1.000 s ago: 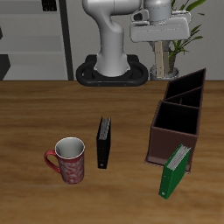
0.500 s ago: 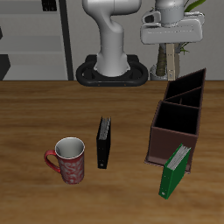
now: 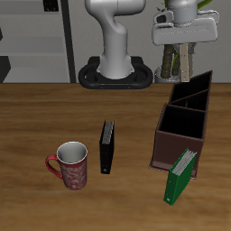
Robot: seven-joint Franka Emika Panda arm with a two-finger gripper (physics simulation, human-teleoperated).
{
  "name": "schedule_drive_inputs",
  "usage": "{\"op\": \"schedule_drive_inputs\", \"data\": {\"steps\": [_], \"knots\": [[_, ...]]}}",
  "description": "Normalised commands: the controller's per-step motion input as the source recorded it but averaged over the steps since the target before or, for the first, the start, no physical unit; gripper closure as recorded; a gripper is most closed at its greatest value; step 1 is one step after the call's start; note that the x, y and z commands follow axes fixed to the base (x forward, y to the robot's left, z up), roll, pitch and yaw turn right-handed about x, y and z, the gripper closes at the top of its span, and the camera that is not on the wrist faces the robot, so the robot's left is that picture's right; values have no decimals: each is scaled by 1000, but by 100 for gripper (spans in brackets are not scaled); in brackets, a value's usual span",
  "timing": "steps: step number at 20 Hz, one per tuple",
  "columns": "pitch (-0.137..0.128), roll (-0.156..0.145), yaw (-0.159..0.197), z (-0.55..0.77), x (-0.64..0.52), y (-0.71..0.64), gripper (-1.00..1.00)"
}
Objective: Place the yellow book into the left desk caddy's back compartment
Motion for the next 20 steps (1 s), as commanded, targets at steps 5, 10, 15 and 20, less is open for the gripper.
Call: {"op": "schedule_drive_inputs", "data": {"steps": [5,10,15,20], "knots": [[-5,-26,14,90,222,58,100],[-20,-23,12,128,175,48,100],[10,-12,14,-34,166,58,100],[9,-2,18,-72,85,30,100]]}}
